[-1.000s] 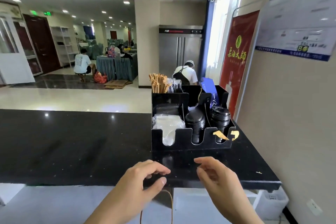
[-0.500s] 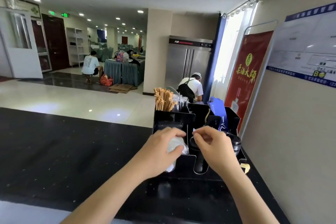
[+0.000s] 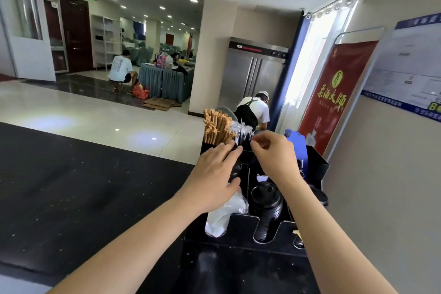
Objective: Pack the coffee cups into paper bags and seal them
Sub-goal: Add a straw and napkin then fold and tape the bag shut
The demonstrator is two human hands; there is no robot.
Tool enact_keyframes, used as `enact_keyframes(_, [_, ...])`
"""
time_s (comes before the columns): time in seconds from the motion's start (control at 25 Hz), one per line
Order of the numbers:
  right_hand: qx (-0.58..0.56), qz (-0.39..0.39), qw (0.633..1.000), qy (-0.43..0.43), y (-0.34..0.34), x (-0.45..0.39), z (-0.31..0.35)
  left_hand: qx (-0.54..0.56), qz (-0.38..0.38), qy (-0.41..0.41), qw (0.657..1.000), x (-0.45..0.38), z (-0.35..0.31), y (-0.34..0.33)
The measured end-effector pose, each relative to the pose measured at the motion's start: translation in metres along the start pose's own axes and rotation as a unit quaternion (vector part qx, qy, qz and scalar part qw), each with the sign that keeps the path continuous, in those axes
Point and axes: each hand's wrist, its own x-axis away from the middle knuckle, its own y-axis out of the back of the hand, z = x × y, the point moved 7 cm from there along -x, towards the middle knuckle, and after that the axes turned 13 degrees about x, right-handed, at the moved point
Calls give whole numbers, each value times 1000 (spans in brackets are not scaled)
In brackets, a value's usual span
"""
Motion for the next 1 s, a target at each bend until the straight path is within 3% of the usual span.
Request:
enact_keyframes(0.4, [163, 49, 985, 14, -51, -43, 14, 12, 24, 20, 999, -10, 19, -17])
enact_keyframes(0.64, [68, 84, 994, -9, -59, -45, 13, 26, 36, 27, 999, -10, 22, -18])
enact_keyframes(1.0, [-17, 57, 998, -27, -42, -40, 0, 47, 66, 40, 996, -7, 23, -22])
